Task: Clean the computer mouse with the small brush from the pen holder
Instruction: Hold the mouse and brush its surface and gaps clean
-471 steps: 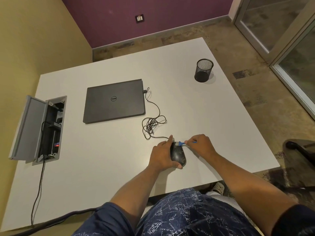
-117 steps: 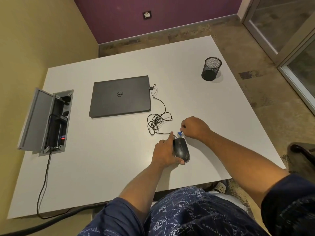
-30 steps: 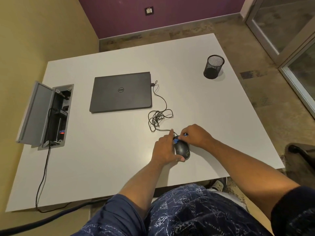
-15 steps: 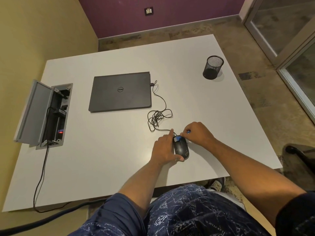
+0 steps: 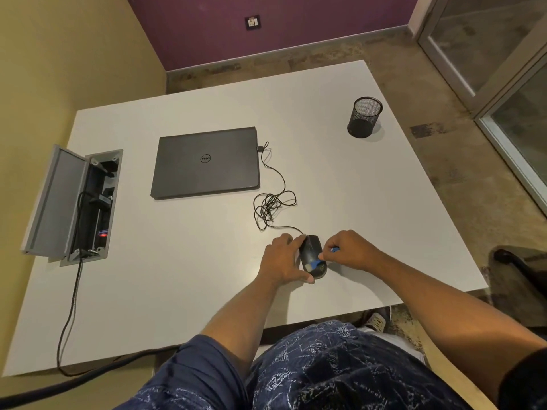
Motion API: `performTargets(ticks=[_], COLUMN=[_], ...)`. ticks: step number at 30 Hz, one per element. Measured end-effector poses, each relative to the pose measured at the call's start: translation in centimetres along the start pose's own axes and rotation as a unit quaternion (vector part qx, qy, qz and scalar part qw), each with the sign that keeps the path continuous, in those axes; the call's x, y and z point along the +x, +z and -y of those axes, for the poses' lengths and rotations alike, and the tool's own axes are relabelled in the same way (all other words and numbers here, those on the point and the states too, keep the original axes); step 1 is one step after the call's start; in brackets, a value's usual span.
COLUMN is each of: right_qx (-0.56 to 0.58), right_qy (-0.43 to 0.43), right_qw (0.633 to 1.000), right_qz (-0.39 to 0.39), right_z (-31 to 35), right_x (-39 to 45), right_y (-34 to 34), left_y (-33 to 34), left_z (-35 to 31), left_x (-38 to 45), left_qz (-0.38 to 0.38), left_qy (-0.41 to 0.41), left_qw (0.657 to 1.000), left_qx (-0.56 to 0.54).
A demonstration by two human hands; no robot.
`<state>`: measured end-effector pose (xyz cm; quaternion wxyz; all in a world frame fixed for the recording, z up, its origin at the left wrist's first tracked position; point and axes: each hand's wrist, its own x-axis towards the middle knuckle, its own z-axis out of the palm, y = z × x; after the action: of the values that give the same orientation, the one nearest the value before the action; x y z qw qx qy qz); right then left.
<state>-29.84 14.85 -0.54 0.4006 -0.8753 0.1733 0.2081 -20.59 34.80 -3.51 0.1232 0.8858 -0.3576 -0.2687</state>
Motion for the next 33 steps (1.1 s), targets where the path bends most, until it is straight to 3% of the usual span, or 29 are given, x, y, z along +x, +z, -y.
performTargets(ticks=[2,6,11,16,21,25,30,33], right_qx=[0.014,0.036,-0.051,-0.042,-0.103,-0.02,0.007,0.085], right_qy=[0.002,0.024,0.001,0.029,0.006,0.019,0.01,0.018], right_qw=[1.0,0.994,0.998,0.991,0.994,0.993,0.999,0.991], right_qz=[-0.007,-0.104,-0.039,-0.122,-0.041,-0.113,-0.052,-0.101], right_z=[-0.3,0.0,1.3,1.8,2.1,1.3,0.2,-0.6], right_x=[-0.2,-0.2,-0.7,-0.5,-0.7,-0.8,-1.9,-2.1], right_y=[0.2,0.3,1.2,1.5,2.0,1.3,1.2,0.7], left_y=[0.0,0.0,-0.1,0.0,0.0,0.1,0.1,-0.1], left_z=[0.0,0.1,0.2,0.2,0.3,0.2,0.0,-0.2], left_x=[0.0,0.0,-0.1,-0.1,-0.2,-0.2,-0.2,-0.4], left_qz=[0.004,0.014,0.019,0.023,0.021,0.017,0.015,0.016], left_qy=[0.0,0.0,0.001,0.002,0.002,-0.002,0.001,-0.002], left_qw=[1.0,1.0,1.0,0.999,0.998,0.998,0.999,0.999], left_qx=[0.007,0.014,0.025,0.035,0.051,0.054,0.051,0.036])
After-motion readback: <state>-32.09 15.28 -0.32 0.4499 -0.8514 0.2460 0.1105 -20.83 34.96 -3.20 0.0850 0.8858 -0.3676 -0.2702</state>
